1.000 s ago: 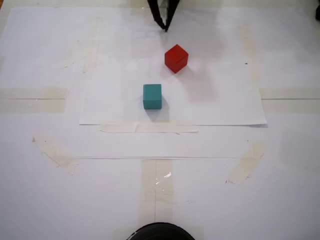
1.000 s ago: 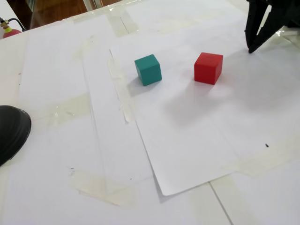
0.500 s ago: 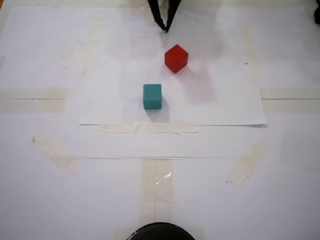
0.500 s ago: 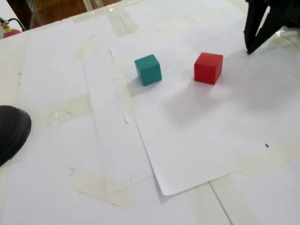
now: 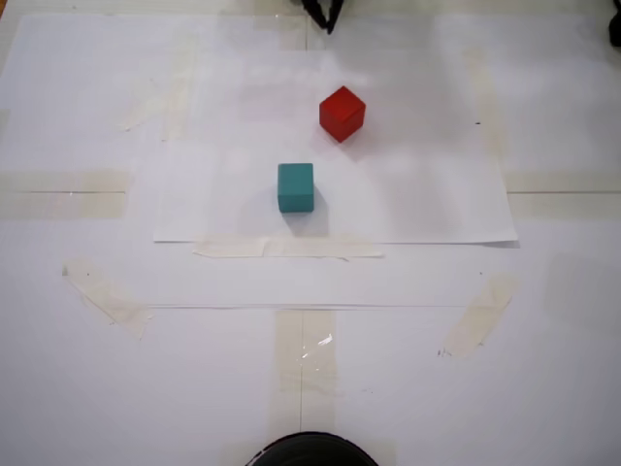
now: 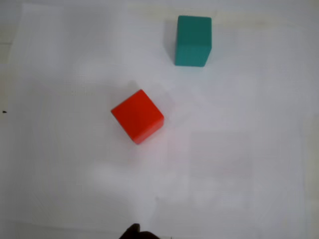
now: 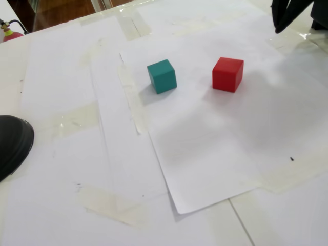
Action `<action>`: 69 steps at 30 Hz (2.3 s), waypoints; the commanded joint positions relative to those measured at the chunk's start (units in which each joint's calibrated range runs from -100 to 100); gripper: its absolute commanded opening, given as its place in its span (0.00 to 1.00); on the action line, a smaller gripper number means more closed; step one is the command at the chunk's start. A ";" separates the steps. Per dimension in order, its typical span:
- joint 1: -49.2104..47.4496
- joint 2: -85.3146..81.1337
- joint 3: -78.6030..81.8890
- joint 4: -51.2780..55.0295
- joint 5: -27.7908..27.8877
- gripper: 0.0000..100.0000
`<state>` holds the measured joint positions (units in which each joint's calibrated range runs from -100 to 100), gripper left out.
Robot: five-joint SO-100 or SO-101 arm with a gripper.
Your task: Put the red cube on the top of the blue cube.
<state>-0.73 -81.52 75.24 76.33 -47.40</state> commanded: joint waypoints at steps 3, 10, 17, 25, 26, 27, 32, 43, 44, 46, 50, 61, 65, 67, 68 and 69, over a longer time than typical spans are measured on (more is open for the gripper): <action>-1.99 12.16 -16.64 1.33 -2.10 0.00; -3.43 23.58 -28.98 4.10 -4.10 0.00; -4.87 30.02 -35.16 4.92 -6.11 0.00; -8.81 36.63 -41.15 4.75 -11.97 0.00; -9.26 37.23 -41.60 4.59 -12.65 0.00; -9.79 38.00 -41.96 4.26 -13.63 0.00; -11.53 42.46 -43.78 0.92 -16.70 0.00; -10.70 51.39 -44.78 -5.93 -20.66 0.00; -10.62 51.90 -44.87 -6.17 -20.95 0.00; -10.47 53.36 -44.87 -7.15 -22.03 0.00; -10.02 55.68 -45.05 -8.29 -24.32 0.00; -7.90 57.40 -47.05 -5.60 -24.42 0.00; -6.23 59.54 -50.86 0.59 -24.47 0.00; -5.48 60.92 -51.32 1.25 -24.47 0.00; -5.25 61.60 -51.50 1.25 -24.47 0.00; -5.02 62.21 -51.68 1.25 -24.47 0.00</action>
<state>-7.24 -20.43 28.87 75.76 -70.70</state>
